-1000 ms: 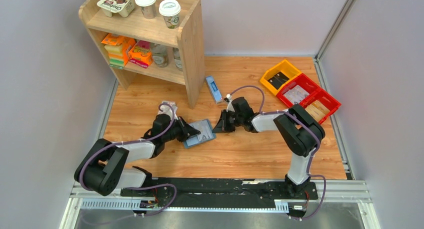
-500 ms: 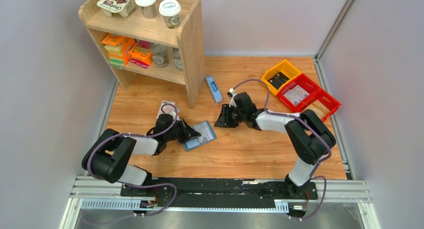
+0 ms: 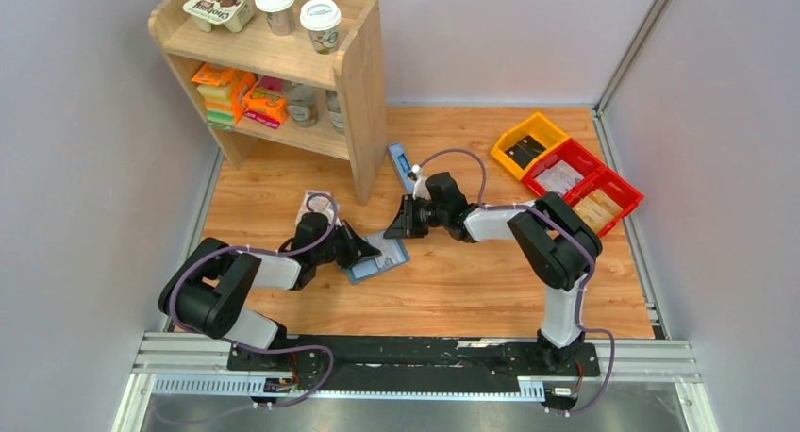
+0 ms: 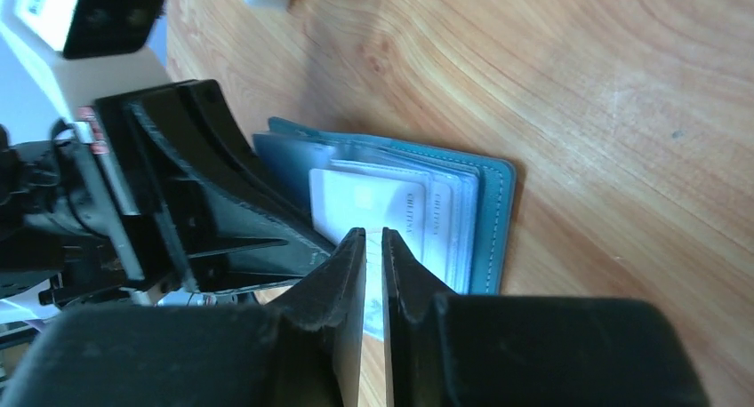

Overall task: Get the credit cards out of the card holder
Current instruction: Remove the credit card from the card holder.

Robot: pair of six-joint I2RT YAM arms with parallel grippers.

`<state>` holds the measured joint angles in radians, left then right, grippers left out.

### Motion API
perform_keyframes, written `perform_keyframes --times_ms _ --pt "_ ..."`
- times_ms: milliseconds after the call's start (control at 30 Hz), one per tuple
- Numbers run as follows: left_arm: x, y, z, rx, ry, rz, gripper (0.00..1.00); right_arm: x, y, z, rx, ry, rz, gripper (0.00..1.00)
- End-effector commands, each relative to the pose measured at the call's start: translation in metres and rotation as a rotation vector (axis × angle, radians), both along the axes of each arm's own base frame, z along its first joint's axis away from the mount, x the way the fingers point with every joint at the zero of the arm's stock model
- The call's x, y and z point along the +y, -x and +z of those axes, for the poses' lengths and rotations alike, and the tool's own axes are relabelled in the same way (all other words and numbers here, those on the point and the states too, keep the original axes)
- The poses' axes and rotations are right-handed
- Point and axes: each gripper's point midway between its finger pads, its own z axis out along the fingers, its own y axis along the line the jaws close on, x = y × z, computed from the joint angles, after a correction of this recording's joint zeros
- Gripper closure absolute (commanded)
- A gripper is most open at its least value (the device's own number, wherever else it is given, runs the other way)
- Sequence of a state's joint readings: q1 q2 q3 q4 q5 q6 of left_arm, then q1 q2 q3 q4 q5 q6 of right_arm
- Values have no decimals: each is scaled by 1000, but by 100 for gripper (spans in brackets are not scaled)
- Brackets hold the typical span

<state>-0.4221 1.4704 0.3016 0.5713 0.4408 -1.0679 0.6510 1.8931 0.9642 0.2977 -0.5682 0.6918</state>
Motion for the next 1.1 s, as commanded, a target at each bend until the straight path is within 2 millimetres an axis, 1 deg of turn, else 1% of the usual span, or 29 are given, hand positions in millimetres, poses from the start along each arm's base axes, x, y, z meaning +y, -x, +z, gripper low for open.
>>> perform_keyframes --times_ms 0,167,267,367,433,467,667,733,867,900,1067 --pt "-2 -7 2 -18 -9 0 99 13 -3 1 0 -63 25 87" --pt "-2 -6 1 -9 -7 3 98 4 1 -24 37 -10 2 88" --pt "0 -6 -1 4 -12 12 97 -9 4 -46 66 68 -43 92" --pt "2 -4 -4 20 -17 26 96 -20 9 -65 92 122 -67 93" --pt "3 -4 -5 31 -14 39 94 -24 12 -74 107 138 -73 94" --pt "3 -4 -5 35 -5 47 91 -25 16 -77 116 142 -70 94" --pt "5 -5 0 31 51 108 79 -31 20 -88 128 166 -78 94" --pt "5 -6 3 25 72 125 77 -32 21 -90 130 172 -78 94" --pt "7 -10 10 5 117 174 76 -35 23 -95 139 183 -82 94" --pt "6 -13 15 -13 132 178 76 -36 24 -97 141 185 -82 94" --pt "8 -13 22 -27 162 203 79 -40 26 -104 152 204 -91 95"
